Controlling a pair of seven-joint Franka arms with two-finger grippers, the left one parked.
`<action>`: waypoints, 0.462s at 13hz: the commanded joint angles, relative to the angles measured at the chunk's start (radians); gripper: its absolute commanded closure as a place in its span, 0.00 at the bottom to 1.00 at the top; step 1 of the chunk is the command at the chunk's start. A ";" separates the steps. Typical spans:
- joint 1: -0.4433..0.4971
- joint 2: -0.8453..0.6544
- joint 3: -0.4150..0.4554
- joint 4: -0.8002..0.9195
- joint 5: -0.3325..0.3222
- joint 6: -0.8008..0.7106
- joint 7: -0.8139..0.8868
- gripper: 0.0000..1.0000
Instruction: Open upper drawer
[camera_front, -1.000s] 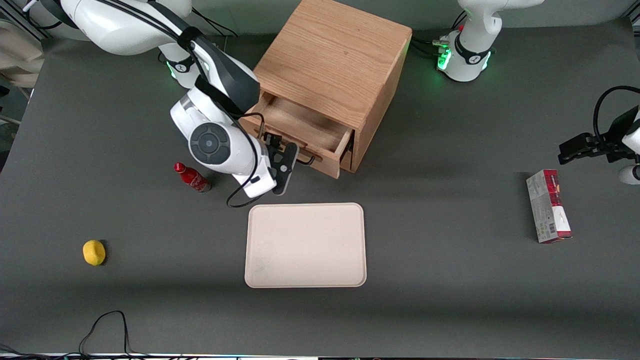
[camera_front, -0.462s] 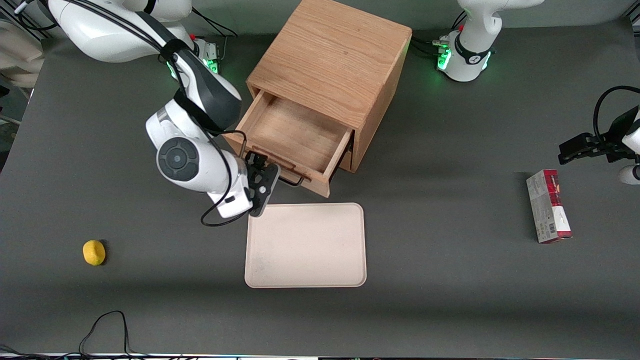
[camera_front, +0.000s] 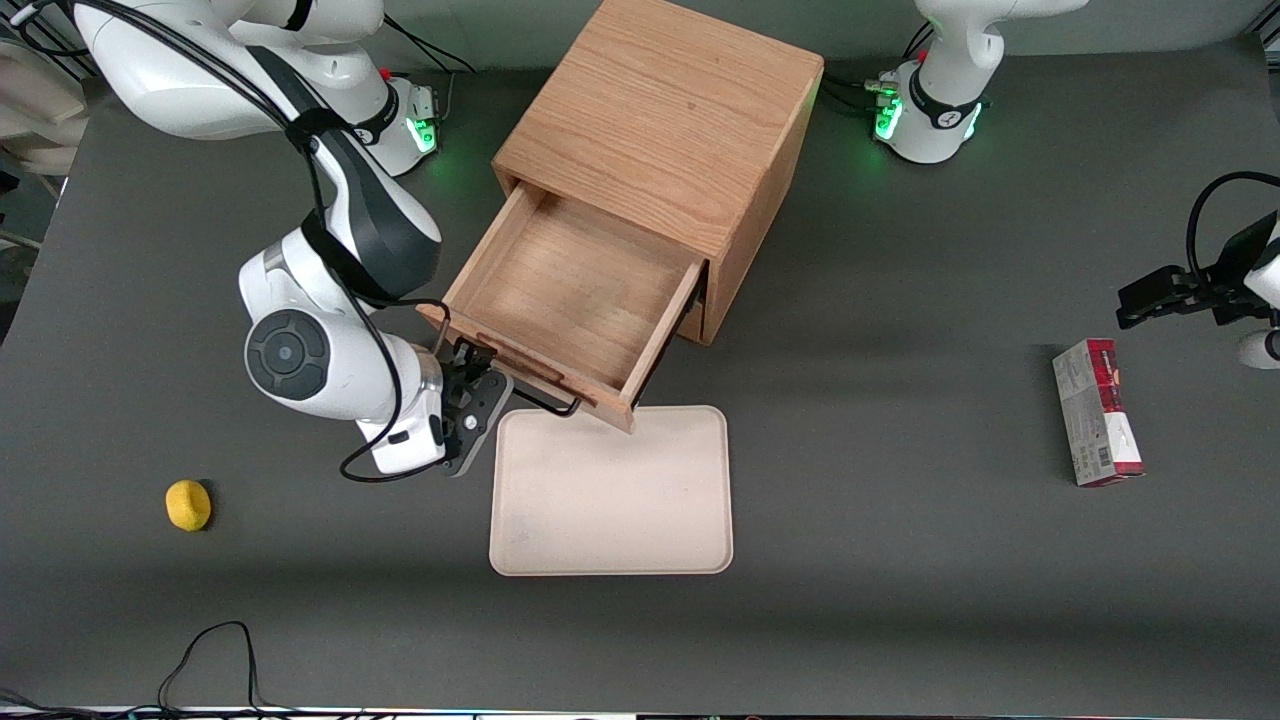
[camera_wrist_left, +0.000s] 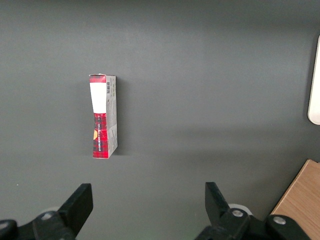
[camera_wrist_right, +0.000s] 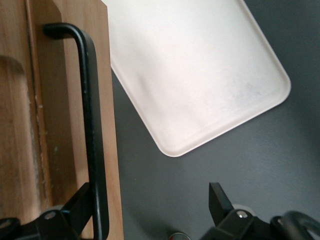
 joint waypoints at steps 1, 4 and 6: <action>0.007 0.014 -0.017 0.080 -0.024 -0.010 -0.012 0.00; 0.007 0.012 -0.029 0.152 -0.058 -0.010 -0.012 0.00; 0.007 0.006 -0.070 0.246 -0.053 -0.012 -0.015 0.00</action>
